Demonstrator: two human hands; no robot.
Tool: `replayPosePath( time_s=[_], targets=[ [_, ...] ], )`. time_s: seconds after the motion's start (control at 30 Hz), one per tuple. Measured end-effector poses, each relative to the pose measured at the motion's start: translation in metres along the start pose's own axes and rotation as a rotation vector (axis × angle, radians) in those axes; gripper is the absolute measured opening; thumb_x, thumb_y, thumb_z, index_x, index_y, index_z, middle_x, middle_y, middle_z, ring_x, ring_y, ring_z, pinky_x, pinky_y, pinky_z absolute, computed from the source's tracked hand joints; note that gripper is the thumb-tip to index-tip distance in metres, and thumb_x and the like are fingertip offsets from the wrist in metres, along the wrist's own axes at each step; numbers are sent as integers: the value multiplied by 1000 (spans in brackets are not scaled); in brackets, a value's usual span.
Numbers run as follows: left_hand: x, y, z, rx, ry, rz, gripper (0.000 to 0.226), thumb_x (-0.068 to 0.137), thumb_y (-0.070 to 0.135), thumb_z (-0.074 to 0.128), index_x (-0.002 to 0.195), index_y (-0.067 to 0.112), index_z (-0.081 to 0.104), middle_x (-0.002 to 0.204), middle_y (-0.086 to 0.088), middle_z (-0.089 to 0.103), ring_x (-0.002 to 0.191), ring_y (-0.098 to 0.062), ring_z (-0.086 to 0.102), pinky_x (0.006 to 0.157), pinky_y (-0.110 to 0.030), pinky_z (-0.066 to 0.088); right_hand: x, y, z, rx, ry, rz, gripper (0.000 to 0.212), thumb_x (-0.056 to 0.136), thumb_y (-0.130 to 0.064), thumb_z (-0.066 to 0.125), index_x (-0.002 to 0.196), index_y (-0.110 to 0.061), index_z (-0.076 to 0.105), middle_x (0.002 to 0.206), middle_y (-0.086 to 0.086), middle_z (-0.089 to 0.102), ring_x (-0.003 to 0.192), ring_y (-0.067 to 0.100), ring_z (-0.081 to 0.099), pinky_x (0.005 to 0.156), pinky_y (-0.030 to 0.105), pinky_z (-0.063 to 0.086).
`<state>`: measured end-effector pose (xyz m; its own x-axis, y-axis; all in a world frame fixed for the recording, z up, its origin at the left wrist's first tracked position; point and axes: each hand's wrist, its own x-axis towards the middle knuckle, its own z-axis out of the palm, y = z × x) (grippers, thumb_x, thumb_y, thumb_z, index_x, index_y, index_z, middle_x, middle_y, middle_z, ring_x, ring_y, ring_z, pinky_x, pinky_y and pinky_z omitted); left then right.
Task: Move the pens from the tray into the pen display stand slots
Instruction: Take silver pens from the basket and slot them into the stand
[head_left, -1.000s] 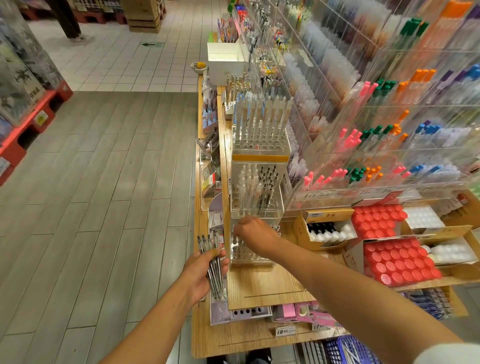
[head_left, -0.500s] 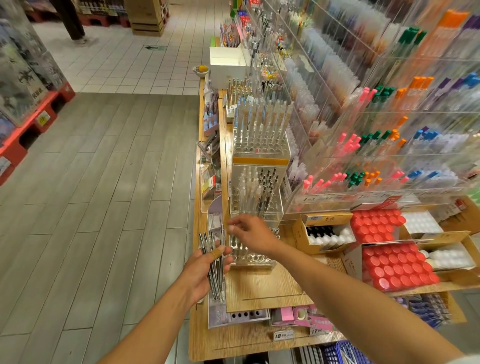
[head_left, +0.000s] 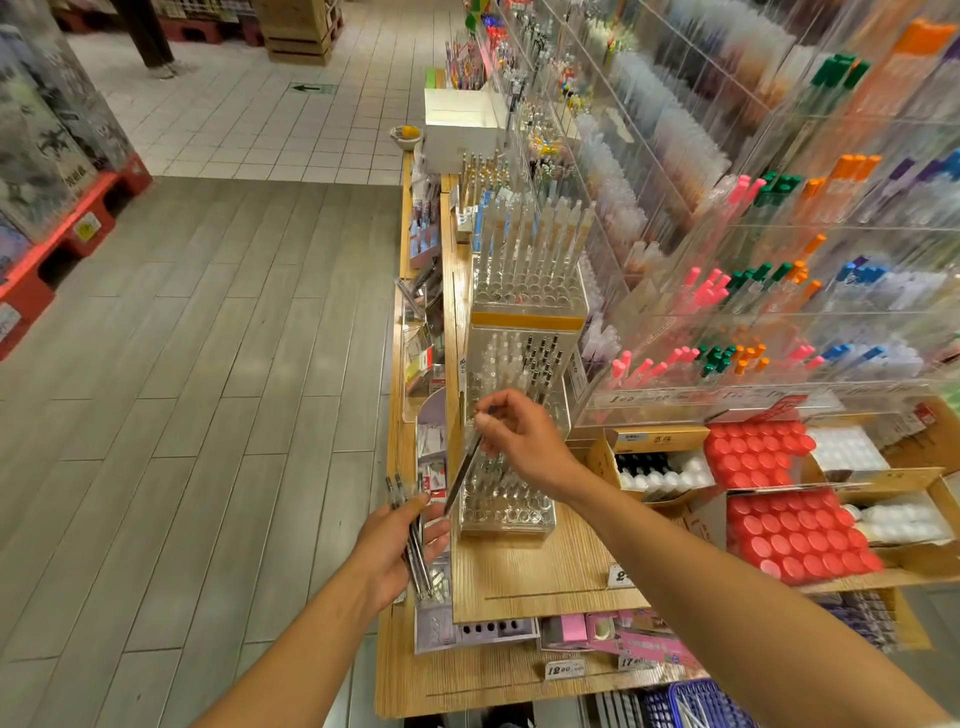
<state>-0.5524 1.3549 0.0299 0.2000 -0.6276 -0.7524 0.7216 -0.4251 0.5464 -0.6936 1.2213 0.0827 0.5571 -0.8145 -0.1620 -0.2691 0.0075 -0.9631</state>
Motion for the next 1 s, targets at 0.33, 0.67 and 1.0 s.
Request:
replayPosePath(
  time_s=[0.33, 0.67, 1.0],
  targets=[
    [8, -3, -13, 41, 106, -31, 26, 102, 12, 49, 126, 1, 51, 97, -16, 69, 72, -23, 66, 55, -32, 57, 9, 31, 5, -725, -32, -193, 15, 101, -22, 49, 109, -13, 58, 89, -8, 56, 77, 8, 51, 68, 23, 38],
    [9, -1, -12, 66, 111, -37, 27, 102, 11, 48, 127, 1, 52, 93, -15, 70, 69, -22, 66, 55, -31, 56, 7, 46, 8, -945, -102, -242, 22, 98, -22, 55, 109, -7, 67, 107, 7, 61, 98, 22, 57, 87, 34, 48],
    [4, -10, -5, 65, 88, -27, 21, 99, 8, 55, 117, -1, 60, 78, -12, 70, 61, -20, 65, 53, -29, 58, 9, 58, 27, -1061, -2, -242, 20, 93, -20, 59, 88, -7, 72, 89, 3, 52, 93, 27, 52, 74, 36, 41]
  ],
)
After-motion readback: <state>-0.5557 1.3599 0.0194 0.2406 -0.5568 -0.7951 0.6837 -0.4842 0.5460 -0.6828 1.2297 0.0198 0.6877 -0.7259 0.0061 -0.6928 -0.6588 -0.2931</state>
